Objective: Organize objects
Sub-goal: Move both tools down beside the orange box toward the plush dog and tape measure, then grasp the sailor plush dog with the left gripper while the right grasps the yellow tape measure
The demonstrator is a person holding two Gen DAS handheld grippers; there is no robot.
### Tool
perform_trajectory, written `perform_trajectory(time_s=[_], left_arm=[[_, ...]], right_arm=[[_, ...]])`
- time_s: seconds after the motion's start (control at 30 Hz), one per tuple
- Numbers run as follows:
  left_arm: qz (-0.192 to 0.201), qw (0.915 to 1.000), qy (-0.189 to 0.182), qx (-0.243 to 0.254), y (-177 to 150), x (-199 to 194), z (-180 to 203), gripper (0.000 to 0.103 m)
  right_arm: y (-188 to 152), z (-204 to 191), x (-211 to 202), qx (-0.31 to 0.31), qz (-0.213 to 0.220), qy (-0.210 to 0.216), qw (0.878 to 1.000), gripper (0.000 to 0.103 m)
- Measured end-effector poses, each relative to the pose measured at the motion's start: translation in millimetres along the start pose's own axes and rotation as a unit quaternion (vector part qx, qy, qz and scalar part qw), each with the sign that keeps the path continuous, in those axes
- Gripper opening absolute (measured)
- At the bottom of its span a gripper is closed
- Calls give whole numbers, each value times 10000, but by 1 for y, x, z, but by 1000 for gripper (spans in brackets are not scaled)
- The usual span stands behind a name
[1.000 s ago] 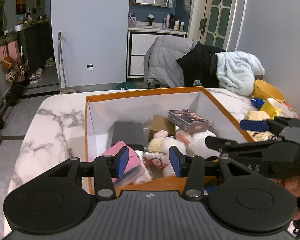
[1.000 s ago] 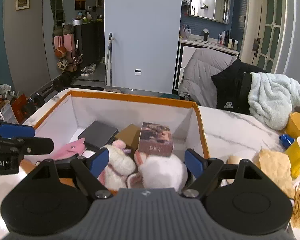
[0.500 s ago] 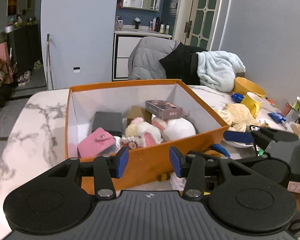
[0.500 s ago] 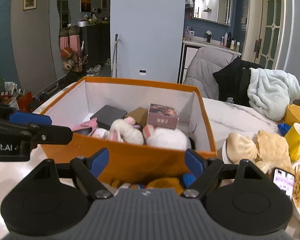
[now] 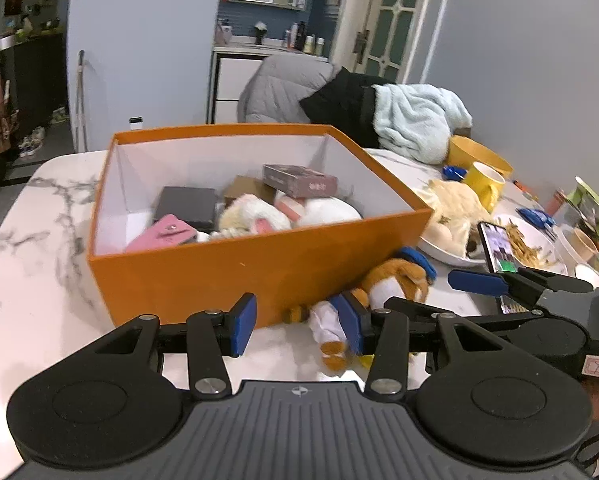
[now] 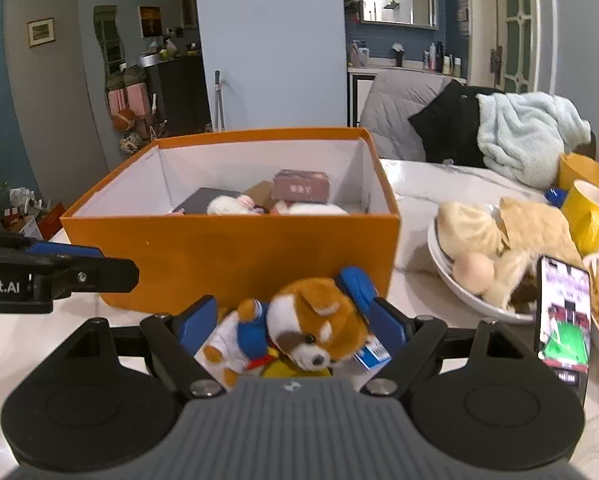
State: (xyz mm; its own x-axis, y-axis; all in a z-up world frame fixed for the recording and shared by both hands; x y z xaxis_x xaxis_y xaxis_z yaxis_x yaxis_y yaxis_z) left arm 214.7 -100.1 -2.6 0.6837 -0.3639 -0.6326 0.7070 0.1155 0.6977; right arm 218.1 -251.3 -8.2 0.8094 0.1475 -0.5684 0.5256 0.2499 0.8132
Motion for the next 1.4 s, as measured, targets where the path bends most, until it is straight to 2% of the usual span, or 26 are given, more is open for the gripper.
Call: perform_trajectory(time_s=[0.23,0.3,0.5,0.57,0.77,0.93,1.4], left_arm=[[-121,9991,-80,406,-16,18,18,61],[-127,9981,-59,596,-21,24,23,71],[-250,9940,-160,1055,-31,43,41,73],[-215,9917,-203,1248,-33,49,49,76],[-178,9825,-134,1847,-44,69,68,77],[35,9729,118,2307,-52,84,80,79],[170,9681,385,2470,-60,108,86,86]], right_arm=[[-33,8,4,246,-169,-31,9995,83],[-42,10,4,288,-195,-79,9994,83],[-65,13,4,384,-284,-164,9987,83],[-72,14,3,377,-316,-197,9986,83],[-93,16,1,626,-297,-207,9974,83],[-102,16,0,619,-190,-260,9976,83],[-105,15,-1,617,3,-85,9981,86]])
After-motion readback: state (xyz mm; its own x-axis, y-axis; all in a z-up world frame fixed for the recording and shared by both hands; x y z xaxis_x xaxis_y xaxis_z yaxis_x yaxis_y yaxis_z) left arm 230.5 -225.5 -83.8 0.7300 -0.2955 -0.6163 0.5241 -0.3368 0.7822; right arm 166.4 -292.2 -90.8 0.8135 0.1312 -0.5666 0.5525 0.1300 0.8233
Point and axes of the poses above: each gripper's, at about its wrist camera, not at the fingertips, and x roughly the way its jaws point, z to its right, y to its top, the point moved 5 cm from there along x, roughly the way its jaws point, and after that the axes turned 14 degrees about -x, right-handed, at the moved point
